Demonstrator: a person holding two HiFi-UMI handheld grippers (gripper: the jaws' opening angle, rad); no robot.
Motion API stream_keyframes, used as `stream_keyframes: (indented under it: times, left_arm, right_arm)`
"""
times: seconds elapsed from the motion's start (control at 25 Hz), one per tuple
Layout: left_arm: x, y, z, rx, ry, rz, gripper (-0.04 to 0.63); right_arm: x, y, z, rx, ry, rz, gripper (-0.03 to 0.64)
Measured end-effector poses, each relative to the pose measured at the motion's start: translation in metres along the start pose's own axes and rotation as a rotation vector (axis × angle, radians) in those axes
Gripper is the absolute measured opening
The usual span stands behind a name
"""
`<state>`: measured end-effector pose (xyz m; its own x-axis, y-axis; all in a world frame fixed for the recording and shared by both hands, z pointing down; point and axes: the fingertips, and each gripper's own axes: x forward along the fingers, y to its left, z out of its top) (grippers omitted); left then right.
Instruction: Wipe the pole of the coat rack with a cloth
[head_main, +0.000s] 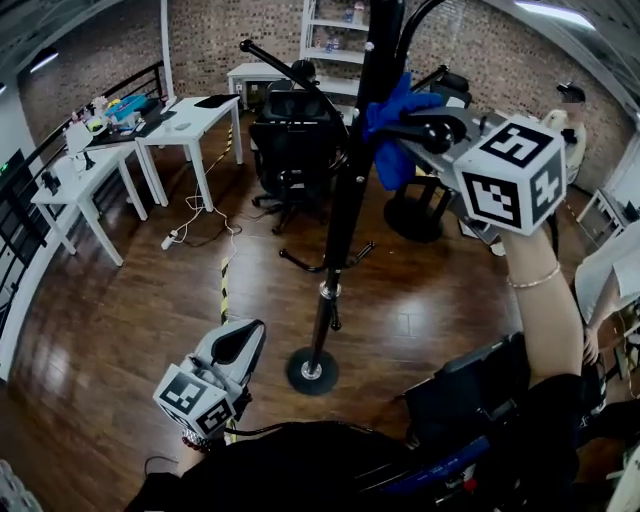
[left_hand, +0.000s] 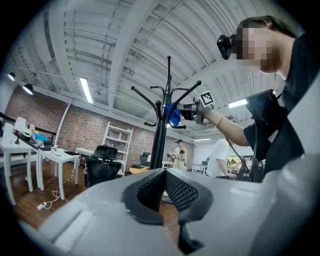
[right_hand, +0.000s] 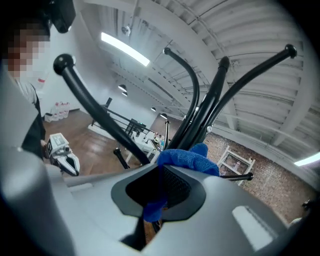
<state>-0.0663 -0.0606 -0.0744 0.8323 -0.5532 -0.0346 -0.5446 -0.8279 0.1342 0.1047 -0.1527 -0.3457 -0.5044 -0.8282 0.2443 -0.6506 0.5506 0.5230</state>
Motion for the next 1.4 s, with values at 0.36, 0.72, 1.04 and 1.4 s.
stream_keyframes:
  times: [0.36, 0.72, 1.04, 1.4]
  left_arm:
    - [-0.001, -0.013, -0.008, -0.009, 0.009, 0.027, 0.006]
    - [-0.024, -0.016, -0.007, -0.031, -0.01, 0.083, 0.006]
    - [-0.045, -0.014, -0.02, -0.024, 0.031, 0.125, 0.006]
    - [-0.045, -0.022, -0.021, -0.029, 0.047, 0.127, 0.006]
  right_arm:
    - [0.019, 0.055, -0.043, -0.416, 0.149, -0.216, 0.023]
    - [0.051, 0.078, -0.095, -0.352, -0.117, -0.432, 0.023]
    - [0.07, 0.113, -0.149, -0.322, -0.143, -0.395, 0.023]
    - [0.09, 0.14, -0.201, -0.153, -0.079, -0.271, 0.023]
